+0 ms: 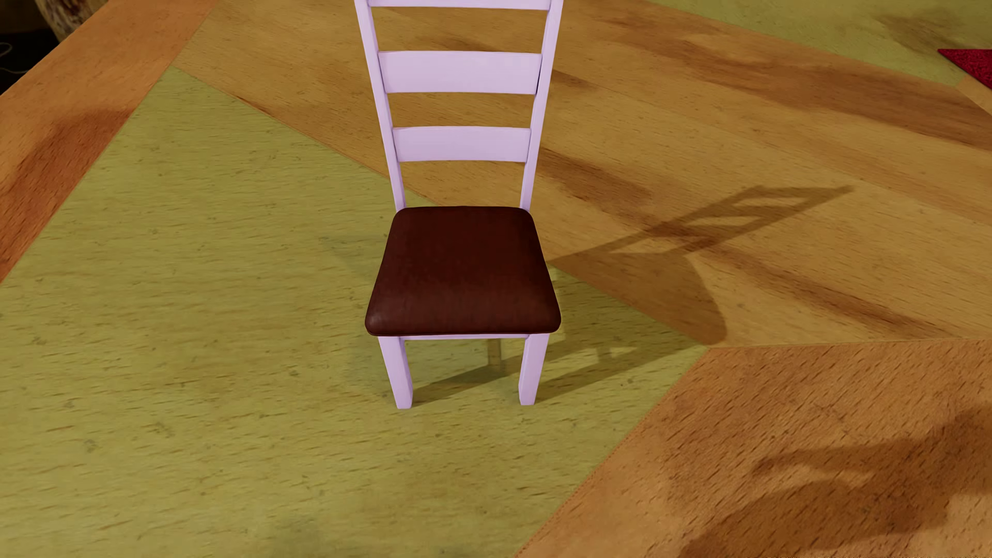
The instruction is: Walk to the chair
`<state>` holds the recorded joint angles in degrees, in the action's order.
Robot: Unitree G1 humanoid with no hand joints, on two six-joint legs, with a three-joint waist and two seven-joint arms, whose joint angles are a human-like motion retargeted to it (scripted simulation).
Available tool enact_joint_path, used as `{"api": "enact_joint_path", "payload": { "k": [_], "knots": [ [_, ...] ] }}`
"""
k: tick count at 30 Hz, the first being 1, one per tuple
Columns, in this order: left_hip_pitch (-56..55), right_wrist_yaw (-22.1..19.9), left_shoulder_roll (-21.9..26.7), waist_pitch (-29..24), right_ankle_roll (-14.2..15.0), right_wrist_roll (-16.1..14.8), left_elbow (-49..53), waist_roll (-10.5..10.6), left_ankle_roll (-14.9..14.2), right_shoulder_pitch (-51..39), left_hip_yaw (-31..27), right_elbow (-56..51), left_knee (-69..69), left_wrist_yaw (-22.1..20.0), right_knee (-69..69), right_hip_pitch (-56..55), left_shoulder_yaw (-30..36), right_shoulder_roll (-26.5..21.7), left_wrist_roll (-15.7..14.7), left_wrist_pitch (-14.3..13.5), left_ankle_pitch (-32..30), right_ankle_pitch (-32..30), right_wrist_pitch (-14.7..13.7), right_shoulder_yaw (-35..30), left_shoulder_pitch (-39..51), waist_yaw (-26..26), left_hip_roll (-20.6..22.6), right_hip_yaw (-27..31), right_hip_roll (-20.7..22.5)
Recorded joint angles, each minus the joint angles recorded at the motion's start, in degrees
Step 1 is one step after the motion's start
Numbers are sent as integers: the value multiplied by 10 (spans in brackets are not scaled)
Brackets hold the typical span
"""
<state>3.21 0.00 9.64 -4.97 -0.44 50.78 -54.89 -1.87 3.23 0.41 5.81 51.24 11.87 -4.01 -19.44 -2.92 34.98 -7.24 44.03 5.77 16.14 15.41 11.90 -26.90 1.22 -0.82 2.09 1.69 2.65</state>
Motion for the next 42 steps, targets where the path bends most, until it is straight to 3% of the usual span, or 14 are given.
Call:
{"api": "enact_joint_path", "payload": {
  "k": [19, 42],
  "knots": [
    [1, 0, 4, 2, -2, -13, 3, 0, -3, 7, 6, -9, -1, -4, -2, -1, 4, 2, -11, 2, 1, 0, 6, 12, 7, -5, -4, 6, 5],
    [6, 6, -11, 10, -7, 2, 1, -2, -6, 3, -9, -6, -6, -1, 8, 9, 0, 8, -12, 5, 2, 6, 3, 30, 6, -10, -2, -7, 3]
  ]
}}
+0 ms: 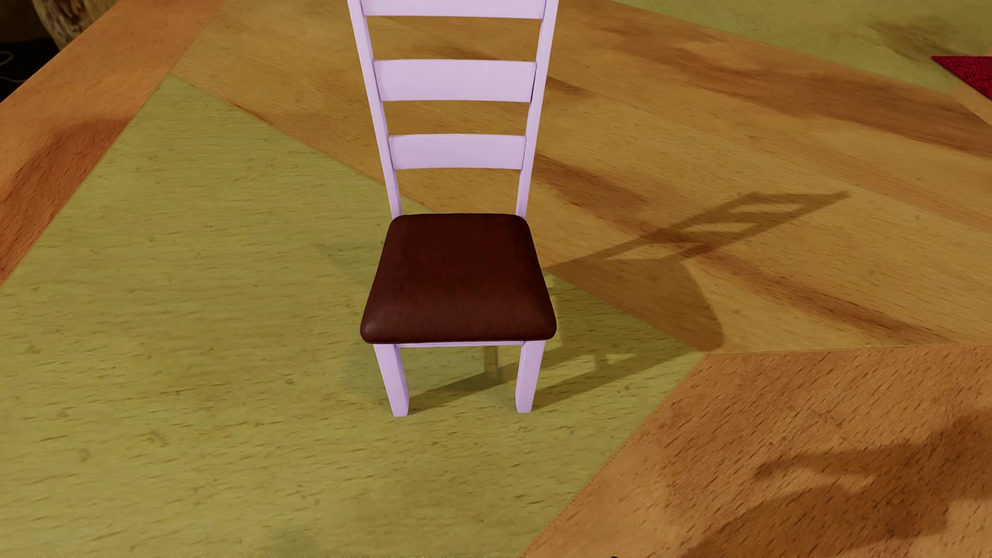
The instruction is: Walk to the chair
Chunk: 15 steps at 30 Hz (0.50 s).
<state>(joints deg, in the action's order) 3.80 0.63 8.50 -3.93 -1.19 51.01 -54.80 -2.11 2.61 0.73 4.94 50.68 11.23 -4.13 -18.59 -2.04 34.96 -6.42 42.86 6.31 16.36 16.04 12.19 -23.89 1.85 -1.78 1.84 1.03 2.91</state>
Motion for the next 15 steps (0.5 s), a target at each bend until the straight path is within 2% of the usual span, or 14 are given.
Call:
{"api": "enact_joint_path", "payload": {
  "k": [7, 10, 12, 15],
  "knots": [
    [-2, 0, 7, 1, 3, 6, 1, 3, 2, 2, -10, 8, 0, 1, 16, 9, 2, -4, 0, -3, 2, 9, -5, -12, -5, 3, 6, -8, -7],
    [-10, 7, 13, -1, 11, -1, 3, 5, 5, 11, -26, 3, 9, 7, 31, 17, -9, -3, -8, -12, 6, 15, -6, -14, -6, 6, 14, -24, -16],
    [-18, 3, 12, -4, 11, -8, 5, 6, 8, 12, -38, 6, 18, 28, 31, 17, -16, -1, -11, -17, 8, 18, 0, -18, -8, 10, 20, -36, -23],
    [-30, 2, 13, -8, 9, 3, 10, 7, 11, 5, -54, 12, 27, 60, 21, 9, -19, -12, -9, -31, 7, 17, -5, -39, -18, 14, 27, -55, -31]
  ]
}}
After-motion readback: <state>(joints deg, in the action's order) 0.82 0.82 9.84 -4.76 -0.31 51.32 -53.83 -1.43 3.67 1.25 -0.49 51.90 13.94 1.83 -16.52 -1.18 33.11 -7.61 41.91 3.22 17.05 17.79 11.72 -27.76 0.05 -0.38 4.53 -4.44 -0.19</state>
